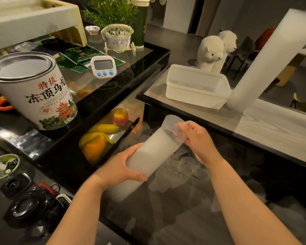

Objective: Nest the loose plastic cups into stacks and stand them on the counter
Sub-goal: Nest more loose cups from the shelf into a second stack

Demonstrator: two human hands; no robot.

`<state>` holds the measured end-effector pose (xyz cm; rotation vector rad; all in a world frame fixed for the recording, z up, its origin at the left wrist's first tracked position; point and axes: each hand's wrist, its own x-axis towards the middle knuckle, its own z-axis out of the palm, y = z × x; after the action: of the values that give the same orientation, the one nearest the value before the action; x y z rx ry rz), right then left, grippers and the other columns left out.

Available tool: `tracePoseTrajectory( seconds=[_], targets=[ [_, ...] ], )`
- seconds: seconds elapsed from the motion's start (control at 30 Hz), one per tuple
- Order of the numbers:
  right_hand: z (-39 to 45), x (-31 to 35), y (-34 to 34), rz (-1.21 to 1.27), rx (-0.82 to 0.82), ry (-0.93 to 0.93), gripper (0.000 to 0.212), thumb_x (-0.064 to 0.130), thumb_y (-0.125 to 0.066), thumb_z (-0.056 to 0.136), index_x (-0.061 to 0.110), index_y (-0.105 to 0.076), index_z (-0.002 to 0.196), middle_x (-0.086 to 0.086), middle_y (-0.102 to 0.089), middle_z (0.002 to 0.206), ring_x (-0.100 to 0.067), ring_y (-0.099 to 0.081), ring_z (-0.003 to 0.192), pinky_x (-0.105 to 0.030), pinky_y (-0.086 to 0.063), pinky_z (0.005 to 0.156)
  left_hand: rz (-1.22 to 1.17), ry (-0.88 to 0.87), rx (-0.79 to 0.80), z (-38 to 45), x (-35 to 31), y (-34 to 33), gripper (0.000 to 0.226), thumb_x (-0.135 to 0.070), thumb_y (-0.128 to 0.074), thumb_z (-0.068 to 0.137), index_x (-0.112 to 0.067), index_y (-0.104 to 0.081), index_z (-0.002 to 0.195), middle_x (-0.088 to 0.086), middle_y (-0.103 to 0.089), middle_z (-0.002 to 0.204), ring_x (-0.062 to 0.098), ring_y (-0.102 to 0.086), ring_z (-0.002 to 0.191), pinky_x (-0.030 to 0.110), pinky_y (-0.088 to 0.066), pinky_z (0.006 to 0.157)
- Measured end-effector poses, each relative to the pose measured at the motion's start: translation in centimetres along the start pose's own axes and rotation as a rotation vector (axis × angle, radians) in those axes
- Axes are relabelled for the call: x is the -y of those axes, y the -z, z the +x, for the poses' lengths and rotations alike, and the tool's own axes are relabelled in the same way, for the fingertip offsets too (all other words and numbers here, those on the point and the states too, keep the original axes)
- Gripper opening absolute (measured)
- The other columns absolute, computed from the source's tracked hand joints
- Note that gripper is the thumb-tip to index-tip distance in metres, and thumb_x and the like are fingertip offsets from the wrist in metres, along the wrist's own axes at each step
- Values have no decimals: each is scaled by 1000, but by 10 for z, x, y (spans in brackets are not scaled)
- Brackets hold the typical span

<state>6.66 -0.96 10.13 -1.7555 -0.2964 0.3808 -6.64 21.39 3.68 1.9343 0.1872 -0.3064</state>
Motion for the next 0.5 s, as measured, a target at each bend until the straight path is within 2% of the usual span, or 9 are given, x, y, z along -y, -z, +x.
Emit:
tracePoseTrajectory(
  seconds=[0.1,0.2,0.3,0.37,0.5],
  targets=[
    [-2,8,-6,-57,67,29,23,35,-49,101,25,-69,105,4,-68,110,-15,-64,108,-46,-52,99,-23,-11,-35,-4,-2,-1,102,-45,-90,58,-54,-35,144,-18,-54,132,13,-57,119,41,-56,98],
    [-6,16,-9,-89,105,87,24,33,-46,102,35,-63,120,13,-66,116,-6,-62,110,-37,-52,99,-44,-16,-62,-5,-4,1,104,-52,-89,53,-56,-36,142,-18,-54,133,15,-58,120,42,-56,97],
    [-8,25,-5,-160,148,111,40,30,-44,103,43,-44,141,26,-59,117,-7,-57,114,-30,-53,94,-43,-27,-70,-5,-6,3,105,-53,-90,52,-56,-36,143,-17,-55,134,17,-58,122,44,-56,98],
    [-9,30,-1,-207,170,114,48,30,-43,104,51,-31,145,35,-53,114,-4,-53,114,-28,-49,95,-50,-29,-63,-4,-6,2,105,-52,-91,53,-57,-37,143,-17,-55,134,18,-58,122,44,-56,98],
    [-7,34,3,-368,224,141,47,29,-43,103,50,-36,144,23,-44,133,-3,-43,124,-32,-37,111,-54,-37,-54,-4,-8,0,104,-51,-92,55,-58,-37,142,-17,-56,134,17,-58,121,43,-56,98]
  ],
)
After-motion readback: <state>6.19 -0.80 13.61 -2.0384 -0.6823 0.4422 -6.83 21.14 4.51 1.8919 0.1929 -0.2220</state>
